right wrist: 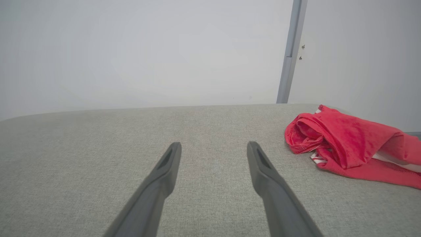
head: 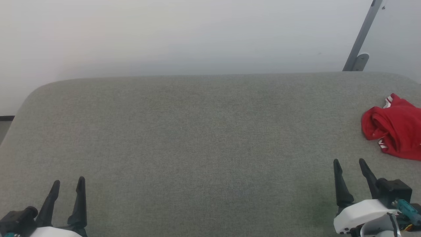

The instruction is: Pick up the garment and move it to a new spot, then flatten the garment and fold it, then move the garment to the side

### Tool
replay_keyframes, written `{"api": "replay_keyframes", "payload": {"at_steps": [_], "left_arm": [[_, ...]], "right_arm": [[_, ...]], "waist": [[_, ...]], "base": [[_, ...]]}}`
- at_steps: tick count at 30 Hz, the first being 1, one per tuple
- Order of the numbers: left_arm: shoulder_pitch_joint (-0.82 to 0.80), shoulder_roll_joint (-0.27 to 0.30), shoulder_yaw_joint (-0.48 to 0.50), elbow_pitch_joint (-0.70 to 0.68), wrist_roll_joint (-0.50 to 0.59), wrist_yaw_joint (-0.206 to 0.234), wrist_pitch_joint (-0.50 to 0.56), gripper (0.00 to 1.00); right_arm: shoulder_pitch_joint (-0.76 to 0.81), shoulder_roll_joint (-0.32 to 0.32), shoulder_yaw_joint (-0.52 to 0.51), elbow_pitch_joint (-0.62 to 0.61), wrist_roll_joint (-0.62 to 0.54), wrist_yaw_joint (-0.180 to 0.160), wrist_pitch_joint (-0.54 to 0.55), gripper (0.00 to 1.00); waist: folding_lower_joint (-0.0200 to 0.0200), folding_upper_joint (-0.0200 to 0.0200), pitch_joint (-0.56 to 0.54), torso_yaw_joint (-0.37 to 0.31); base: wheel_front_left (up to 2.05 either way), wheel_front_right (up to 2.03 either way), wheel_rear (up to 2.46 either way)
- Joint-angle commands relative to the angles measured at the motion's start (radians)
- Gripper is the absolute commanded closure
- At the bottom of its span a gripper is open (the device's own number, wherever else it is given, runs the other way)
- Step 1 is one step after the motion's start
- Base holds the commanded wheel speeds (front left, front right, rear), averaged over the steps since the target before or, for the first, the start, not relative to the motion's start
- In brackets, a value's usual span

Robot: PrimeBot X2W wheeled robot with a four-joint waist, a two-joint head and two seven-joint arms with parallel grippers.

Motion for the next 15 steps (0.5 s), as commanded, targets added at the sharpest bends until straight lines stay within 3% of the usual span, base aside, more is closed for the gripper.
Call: {"api": "replay_keyframes", "payload": {"at_steps": [1, 15], "left_arm": [[0.003, -0.001, -0.002, -0.004, 0.003, -0.001, -0.004, 0.00], [0.015, -0.003, -0.015, -0.011, -0.009, -0.001, -0.004, 0.00]], "right_arm": [[0.008, 0.004, 0.001, -0.009, 0.000, 0.000, -0.005, 0.00], [0.013, 0.009, -0.004, -0.025, 0.005, 0.000, -0.005, 0.00]], "waist": [[0.0000, -0.0001, 0.000, -0.001], [0.0000, -0.0001, 0.000, 0.002]], "base": [[0.00, 0.00, 0.00], [0.00, 0.00, 0.00]]}}
